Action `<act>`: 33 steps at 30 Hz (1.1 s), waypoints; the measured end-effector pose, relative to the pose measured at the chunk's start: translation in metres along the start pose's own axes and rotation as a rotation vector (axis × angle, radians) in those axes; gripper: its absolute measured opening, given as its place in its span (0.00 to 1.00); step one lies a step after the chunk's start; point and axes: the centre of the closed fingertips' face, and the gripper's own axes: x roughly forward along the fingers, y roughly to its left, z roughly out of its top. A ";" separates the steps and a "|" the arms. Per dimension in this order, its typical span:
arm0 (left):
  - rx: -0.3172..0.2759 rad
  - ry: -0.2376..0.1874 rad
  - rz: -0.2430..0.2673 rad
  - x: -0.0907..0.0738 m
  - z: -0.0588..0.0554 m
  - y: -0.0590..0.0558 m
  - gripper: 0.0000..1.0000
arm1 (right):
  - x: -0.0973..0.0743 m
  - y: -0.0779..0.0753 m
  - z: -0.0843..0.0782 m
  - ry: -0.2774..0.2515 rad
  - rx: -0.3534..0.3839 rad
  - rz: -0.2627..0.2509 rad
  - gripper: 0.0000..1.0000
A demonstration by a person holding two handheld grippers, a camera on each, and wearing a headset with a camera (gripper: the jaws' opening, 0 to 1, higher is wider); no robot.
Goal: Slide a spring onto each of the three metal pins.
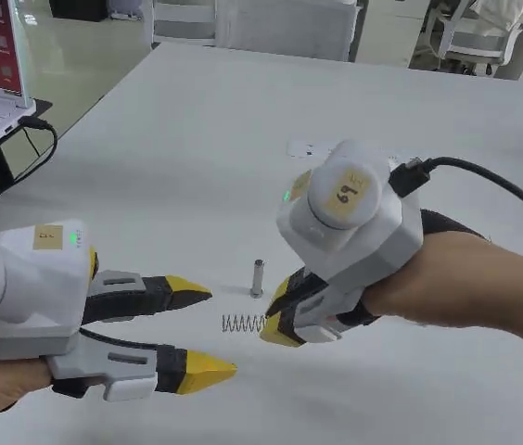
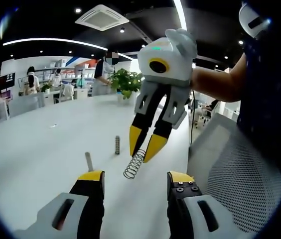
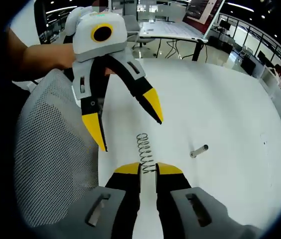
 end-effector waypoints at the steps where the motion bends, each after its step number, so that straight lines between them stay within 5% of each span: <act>1: 0.002 0.000 -0.001 0.000 0.000 0.000 0.44 | -0.001 0.001 0.001 -0.001 -0.004 0.002 0.08; 21: 0.036 -0.021 -0.052 -0.001 0.006 -0.012 0.12 | -0.007 0.014 0.007 -0.013 -0.073 0.023 0.08; 33: 0.039 -0.014 -0.065 0.001 0.007 -0.015 0.04 | -0.009 0.016 0.007 -0.019 -0.096 0.029 0.09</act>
